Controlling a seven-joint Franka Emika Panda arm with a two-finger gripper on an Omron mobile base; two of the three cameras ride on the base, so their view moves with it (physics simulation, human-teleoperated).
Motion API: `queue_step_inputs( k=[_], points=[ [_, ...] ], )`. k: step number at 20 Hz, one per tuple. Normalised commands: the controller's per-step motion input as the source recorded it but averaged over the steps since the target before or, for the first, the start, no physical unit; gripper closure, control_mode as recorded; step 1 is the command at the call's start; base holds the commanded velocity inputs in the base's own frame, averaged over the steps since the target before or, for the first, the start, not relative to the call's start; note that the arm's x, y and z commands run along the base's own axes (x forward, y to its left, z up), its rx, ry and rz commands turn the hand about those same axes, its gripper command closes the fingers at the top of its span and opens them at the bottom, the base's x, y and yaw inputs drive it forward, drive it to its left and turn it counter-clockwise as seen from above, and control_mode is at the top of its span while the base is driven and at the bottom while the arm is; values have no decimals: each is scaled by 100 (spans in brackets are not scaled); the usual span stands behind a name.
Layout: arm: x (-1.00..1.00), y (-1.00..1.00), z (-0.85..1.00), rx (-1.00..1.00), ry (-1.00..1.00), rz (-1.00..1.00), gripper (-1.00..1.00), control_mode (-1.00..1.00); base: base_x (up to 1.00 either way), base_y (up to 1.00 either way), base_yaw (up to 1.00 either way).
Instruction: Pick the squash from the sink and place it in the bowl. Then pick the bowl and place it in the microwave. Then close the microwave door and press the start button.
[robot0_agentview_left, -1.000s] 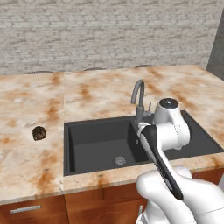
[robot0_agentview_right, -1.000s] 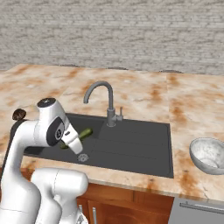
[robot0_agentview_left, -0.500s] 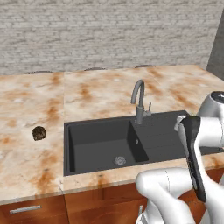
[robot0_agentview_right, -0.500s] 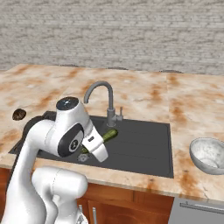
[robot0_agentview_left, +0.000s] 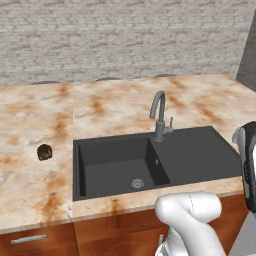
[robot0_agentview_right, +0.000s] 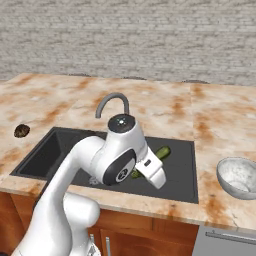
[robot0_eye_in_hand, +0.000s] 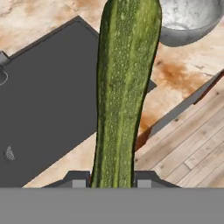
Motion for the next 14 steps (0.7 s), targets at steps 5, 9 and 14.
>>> queue_step_inputs(
  k=[5, 9, 14],
  points=[
    [39, -100, 0, -13, 0, 9, 100, -100, 0, 0, 0],
    [40, -100, 6, -12, 0, 5, 100, -100, 0, 0, 0],
    [24, -100, 0, -6, 7, 0, 100, -100, 0, 0, 0]
  ],
)
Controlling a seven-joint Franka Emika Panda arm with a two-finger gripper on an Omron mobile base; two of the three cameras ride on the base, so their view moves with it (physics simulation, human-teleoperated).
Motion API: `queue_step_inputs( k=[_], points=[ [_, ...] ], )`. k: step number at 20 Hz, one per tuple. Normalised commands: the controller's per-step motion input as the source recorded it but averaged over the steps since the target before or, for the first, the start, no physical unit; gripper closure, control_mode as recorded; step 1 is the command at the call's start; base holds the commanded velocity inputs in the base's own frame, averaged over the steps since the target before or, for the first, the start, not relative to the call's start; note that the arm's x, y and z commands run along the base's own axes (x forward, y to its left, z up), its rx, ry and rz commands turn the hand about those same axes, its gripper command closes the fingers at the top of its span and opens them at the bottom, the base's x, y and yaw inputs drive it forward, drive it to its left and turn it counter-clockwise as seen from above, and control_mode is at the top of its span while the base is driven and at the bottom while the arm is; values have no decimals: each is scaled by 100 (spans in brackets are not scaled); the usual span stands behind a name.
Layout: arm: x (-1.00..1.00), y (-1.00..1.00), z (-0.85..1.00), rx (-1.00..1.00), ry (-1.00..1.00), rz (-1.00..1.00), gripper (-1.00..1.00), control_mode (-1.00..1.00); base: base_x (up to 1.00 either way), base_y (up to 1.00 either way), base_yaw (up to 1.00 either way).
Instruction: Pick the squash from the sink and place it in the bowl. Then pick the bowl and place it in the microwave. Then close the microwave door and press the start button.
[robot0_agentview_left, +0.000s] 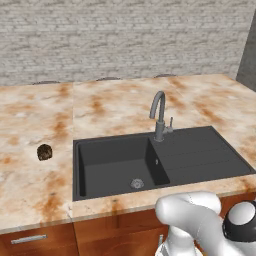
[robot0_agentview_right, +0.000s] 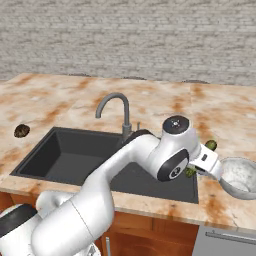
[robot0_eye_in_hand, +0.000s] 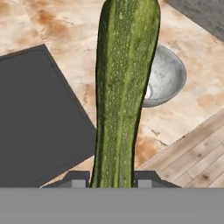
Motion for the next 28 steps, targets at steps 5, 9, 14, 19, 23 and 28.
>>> queue_step_inputs(
  k=[5, 9, 14, 19, 23, 28],
  points=[
    [48, -100, -23, -1, 14, 7, 100, -100, 0, 0, 0],
    [41, -100, -32, 0, 7, 6, 100, -100, 0, 0, 0],
    [45, -98, -31, 0, 0, 26, 100, -100, 0, 0, 0],
    [19, -61, -25, 3, 1, 24, 100, -100, 0, 0, 0],
    [5, -21, -40, 1, 8, 13, 100, -100, 0, 0, 0],
    [14, -2, -49, 0, 3, 10, 100, -100, 0, 0, 0]
  ],
)
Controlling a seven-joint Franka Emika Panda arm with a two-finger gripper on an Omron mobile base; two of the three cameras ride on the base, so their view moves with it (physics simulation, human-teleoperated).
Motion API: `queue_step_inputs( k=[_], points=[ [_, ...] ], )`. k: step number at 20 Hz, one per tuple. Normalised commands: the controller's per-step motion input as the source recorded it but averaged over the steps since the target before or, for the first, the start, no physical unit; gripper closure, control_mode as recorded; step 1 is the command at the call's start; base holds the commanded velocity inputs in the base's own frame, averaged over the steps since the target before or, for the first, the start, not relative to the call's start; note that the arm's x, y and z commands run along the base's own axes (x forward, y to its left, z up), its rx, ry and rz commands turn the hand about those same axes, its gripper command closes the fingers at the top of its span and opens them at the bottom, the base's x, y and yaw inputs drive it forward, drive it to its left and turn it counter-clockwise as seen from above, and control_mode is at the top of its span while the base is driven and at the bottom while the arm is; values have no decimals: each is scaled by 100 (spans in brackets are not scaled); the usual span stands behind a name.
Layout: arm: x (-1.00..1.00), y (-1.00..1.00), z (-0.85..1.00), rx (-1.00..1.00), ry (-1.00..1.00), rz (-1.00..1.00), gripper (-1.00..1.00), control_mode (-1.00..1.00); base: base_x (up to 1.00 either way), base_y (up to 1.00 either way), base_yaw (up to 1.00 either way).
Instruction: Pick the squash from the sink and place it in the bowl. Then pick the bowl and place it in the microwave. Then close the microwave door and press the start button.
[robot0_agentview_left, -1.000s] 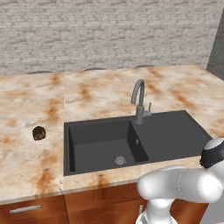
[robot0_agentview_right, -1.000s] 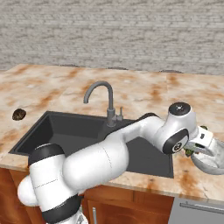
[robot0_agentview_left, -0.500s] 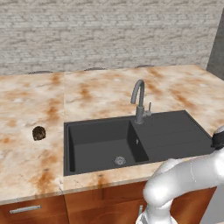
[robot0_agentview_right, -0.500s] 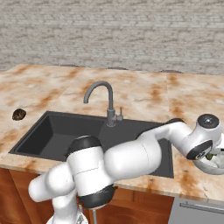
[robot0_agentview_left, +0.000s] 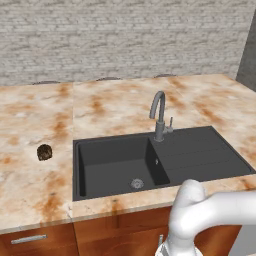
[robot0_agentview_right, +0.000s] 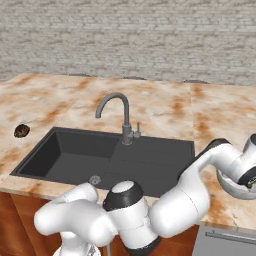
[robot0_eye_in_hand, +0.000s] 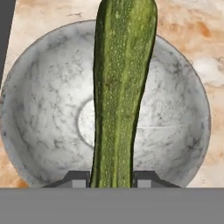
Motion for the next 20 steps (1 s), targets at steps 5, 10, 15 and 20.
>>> queue_step_inputs(
  k=[5, 10, 15, 20],
  points=[
    [18, -2, -42, 0, 1, 12, 100, -100, 0, 0, 0],
    [39, -10, -24, 0, 1, 13, 100, -100, 0, 0, 0],
    [12, -20, -25, 0, 2, 15, 100, -100, 0, 0, 0],
    [-1, -17, 14, 1, 3, 8, -100, -100, 0, 0, 0]
  ],
)
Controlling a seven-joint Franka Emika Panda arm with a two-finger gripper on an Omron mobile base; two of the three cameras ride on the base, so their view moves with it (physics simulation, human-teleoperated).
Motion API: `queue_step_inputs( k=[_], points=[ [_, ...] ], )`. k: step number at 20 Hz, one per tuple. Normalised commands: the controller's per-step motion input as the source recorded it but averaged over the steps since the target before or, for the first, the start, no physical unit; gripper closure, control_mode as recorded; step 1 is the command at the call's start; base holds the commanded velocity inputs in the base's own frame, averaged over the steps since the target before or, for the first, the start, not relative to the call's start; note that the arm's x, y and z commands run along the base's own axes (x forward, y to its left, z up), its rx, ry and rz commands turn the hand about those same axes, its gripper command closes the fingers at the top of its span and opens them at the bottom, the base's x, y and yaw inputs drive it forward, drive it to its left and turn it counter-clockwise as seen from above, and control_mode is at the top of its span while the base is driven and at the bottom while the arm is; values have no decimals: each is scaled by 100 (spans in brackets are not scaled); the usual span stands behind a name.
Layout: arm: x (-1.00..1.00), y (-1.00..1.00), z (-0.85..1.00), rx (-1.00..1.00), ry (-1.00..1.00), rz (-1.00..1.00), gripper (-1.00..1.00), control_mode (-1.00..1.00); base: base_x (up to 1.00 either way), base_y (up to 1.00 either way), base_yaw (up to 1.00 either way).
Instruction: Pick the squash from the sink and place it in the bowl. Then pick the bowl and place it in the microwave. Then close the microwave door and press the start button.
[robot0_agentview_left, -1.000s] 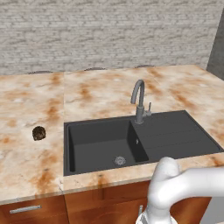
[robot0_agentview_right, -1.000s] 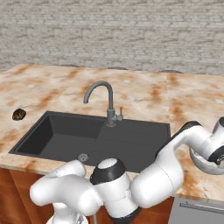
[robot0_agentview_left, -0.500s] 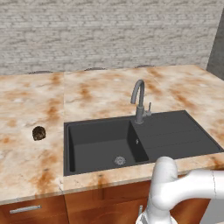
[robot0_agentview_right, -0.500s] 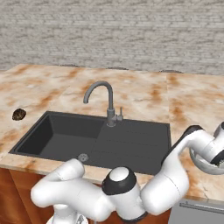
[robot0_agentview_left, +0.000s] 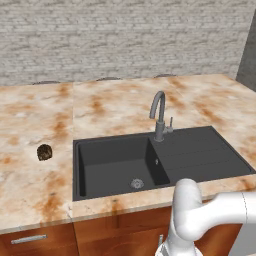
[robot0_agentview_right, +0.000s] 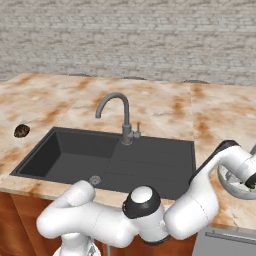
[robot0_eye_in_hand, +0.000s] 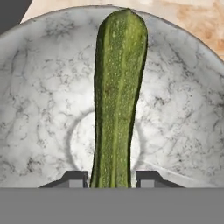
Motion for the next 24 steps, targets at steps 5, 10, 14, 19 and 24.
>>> queue_step_inputs(
  k=[5, 10, 14, 19, 24],
  points=[
    [-16, 17, 87, -3, 10, 0, -100, -100, 0, 0, 0],
    [-45, 85, 19, -18, 19, 9, -100, -100, 0, 0, 0],
    [-13, 87, -82, -29, 20, 12, -100, -100, 0, 0, 0],
    [-40, 54, -50, -11, 1, 6, -100, -100, 0, 0, 0],
    [-6, -3, -8, -4, -1, 0, -100, -100, 0, 0, 0]
  ],
)
